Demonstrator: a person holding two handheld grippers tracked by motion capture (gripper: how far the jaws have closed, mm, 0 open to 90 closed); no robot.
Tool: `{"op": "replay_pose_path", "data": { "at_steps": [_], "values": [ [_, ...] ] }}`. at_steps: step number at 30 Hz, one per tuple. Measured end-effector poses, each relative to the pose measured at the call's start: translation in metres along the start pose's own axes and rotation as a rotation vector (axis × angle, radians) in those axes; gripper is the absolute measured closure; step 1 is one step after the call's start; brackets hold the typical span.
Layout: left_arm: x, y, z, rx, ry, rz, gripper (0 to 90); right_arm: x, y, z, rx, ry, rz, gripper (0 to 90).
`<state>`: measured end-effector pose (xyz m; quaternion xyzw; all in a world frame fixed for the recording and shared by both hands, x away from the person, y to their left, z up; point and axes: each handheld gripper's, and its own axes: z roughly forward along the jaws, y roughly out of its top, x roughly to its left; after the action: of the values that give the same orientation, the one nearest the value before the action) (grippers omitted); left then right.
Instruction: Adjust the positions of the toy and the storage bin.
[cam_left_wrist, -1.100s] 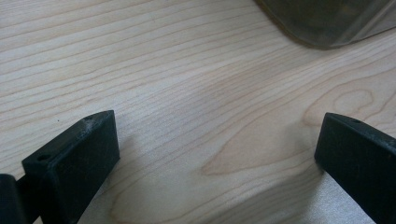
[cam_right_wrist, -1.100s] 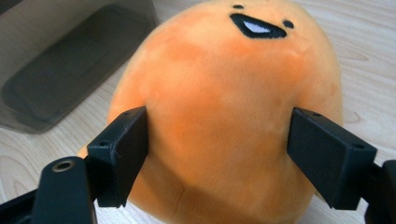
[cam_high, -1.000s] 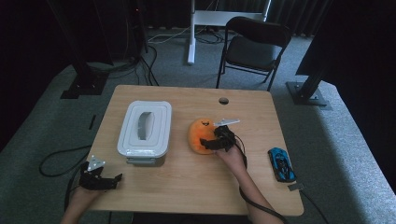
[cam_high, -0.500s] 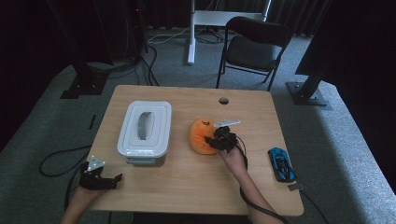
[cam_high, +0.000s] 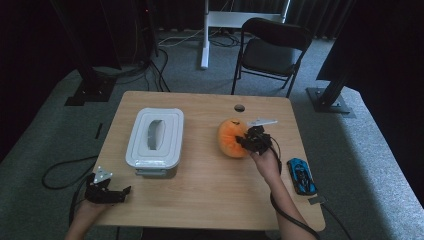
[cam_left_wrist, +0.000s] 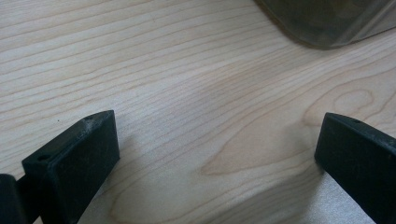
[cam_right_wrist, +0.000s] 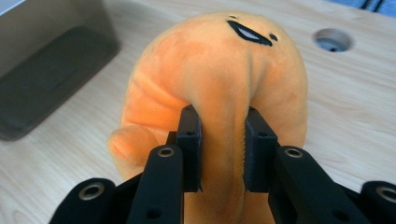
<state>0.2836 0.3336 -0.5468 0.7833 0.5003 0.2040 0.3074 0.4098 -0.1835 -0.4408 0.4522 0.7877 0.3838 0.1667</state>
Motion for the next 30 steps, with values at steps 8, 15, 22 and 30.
{"op": "replay_pose_path", "data": {
  "at_steps": [8, 15, 22, 30],
  "values": [
    [0.000, 0.000, 0.000, 0.000, 0.000, 0.000, 0.3, -0.034, -0.002, -0.018, -0.005, -0.061, 0.042, 72.5],
    [0.000, 0.000, 0.000, 0.000, 0.000, 0.000, 0.3, -0.067, -0.002, -0.029, -0.001, -0.129, 0.086, 72.4],
    [0.000, 0.000, 0.000, 0.000, 0.000, 0.000, 0.3, -0.096, -0.005, -0.035, 0.024, -0.205, 0.105, 72.3],
    [0.000, 0.000, 0.000, 0.000, 0.000, 0.000, 0.3, -0.119, -0.011, -0.031, 0.052, -0.267, 0.119, 71.9]
  ]
}}
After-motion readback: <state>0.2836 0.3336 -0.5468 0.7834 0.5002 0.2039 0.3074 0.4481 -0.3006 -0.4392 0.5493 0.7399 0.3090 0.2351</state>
